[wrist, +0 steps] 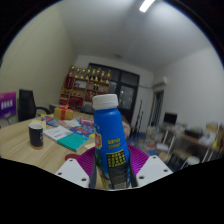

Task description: Pour water

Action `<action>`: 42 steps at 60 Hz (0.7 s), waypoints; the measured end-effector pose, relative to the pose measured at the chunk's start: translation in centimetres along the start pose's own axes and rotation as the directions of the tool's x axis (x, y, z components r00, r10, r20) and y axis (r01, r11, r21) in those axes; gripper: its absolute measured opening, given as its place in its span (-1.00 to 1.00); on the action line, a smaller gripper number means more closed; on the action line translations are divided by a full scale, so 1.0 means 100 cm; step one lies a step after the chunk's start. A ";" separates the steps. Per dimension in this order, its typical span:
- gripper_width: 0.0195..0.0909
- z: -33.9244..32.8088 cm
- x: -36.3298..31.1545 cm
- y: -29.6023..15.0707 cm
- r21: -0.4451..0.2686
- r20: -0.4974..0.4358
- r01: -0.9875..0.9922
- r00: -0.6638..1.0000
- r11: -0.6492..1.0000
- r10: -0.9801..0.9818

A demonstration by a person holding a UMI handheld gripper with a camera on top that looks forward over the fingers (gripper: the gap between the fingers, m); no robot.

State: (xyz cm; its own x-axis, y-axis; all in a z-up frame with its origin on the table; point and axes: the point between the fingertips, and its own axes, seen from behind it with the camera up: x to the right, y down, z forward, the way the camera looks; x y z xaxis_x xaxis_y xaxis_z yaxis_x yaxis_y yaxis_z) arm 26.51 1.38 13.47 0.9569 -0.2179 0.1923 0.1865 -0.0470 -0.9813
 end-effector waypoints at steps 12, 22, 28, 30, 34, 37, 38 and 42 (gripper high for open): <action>-0.23 0.046 -0.075 -0.121 0.102 -0.055 0.555 0.832 0.826 -0.552; -0.22 0.096 -0.154 -0.151 0.112 -0.171 0.953 0.297 0.281 -0.939; -0.23 0.117 -0.188 -0.130 0.093 -0.132 0.994 0.072 0.060 -0.989; -0.24 0.123 -0.190 -0.130 0.085 -0.132 0.996 0.007 -0.004 -0.991; -0.22 0.131 -0.204 -0.129 0.073 -0.167 0.984 -0.147 -0.161 -0.975; -0.22 0.132 -0.211 -0.134 0.072 -0.194 0.961 -0.249 -0.267 -0.949; -0.22 0.133 -0.214 -0.134 0.072 -0.202 0.952 -0.278 -0.297 -0.939; -0.23 0.127 -0.224 -0.134 0.074 -0.224 0.923 -0.353 -0.377 -0.908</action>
State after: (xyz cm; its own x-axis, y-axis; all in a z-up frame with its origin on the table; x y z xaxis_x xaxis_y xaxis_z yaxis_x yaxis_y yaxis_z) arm 5.38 19.29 22.20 -0.5575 -0.0991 0.8242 0.8293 -0.1113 0.5476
